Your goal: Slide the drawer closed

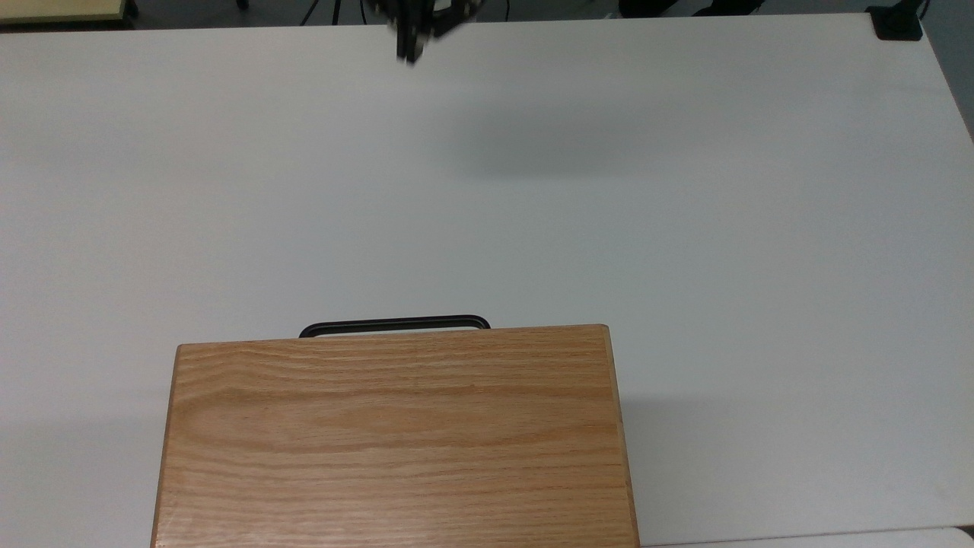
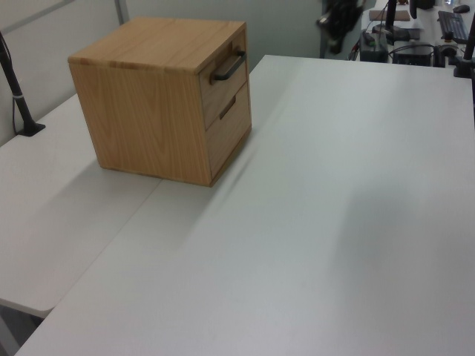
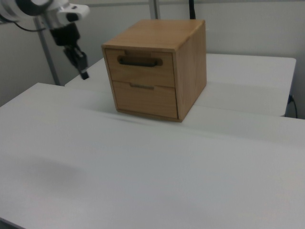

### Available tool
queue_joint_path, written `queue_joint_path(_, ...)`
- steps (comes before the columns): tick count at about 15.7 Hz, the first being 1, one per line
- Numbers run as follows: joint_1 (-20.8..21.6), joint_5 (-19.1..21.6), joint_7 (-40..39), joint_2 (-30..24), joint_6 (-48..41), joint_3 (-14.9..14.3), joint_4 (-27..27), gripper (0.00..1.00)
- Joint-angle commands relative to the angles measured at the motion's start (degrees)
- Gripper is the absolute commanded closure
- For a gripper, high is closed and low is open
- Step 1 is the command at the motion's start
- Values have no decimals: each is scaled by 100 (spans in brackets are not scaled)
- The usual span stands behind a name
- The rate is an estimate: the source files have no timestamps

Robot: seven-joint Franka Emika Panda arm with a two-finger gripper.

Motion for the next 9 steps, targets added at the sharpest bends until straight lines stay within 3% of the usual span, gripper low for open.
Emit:
queue_joint_path(1, 8, 353, -239, -425, -318, -78, -499, 0)
queue_joint_path(5, -10, 353, -640, -487, -117, -87, -587, 0)
queue_joint_path(9, -273, 344, -2485, -504, -28, -227, -535, 0)
